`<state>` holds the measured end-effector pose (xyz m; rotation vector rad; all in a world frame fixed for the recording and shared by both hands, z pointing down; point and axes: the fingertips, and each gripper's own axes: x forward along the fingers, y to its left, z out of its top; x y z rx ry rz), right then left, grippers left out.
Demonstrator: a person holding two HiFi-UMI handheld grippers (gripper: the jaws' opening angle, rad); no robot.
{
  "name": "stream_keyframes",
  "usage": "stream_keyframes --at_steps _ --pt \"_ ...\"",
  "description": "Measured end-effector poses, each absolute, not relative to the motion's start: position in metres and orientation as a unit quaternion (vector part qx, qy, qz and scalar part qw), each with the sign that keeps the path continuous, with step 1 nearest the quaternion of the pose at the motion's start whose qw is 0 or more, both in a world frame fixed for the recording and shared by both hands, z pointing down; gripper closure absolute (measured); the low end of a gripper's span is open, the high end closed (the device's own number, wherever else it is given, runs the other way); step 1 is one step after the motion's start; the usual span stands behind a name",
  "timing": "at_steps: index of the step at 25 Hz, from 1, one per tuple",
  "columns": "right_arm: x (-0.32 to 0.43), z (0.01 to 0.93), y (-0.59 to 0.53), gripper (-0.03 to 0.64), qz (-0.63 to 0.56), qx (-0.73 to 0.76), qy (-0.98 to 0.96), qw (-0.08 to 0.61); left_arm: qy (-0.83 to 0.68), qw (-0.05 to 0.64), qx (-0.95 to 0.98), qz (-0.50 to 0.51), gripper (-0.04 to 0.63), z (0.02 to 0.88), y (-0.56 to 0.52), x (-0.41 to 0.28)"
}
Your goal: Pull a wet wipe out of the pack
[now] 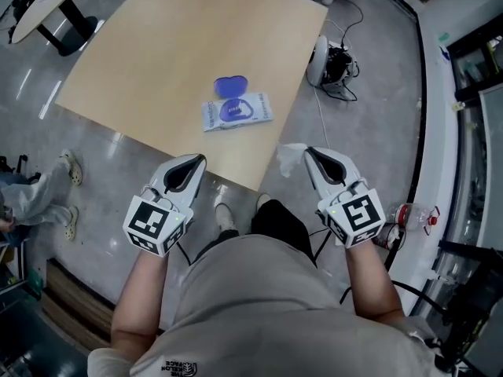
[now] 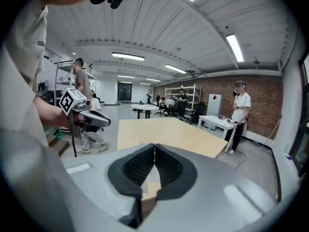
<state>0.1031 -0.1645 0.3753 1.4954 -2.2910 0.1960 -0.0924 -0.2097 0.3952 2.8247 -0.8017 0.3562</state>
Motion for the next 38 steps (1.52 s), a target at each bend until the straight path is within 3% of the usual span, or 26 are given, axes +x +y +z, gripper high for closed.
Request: stream_keyframes --at_steps 8,24,38 --pt "0.090 0.350 -0.102 0.612 0.049 0.490 -0.849 0.189 -0.284 0.059 0.949 0.125 0.589 0.356 -0.146 -0.083" --pt "0.159 0.354 0.050 0.611 0.044 0.427 -0.890 0.154 -0.335 0.063 0.926 0.160 0.589 0.338 0.033 -0.010" --pt "0.103 0.306 0.136 0.612 0.029 0.478 -0.865 0.150 -0.257 0.055 0.957 0.126 0.589 0.300 0.104 -0.061"
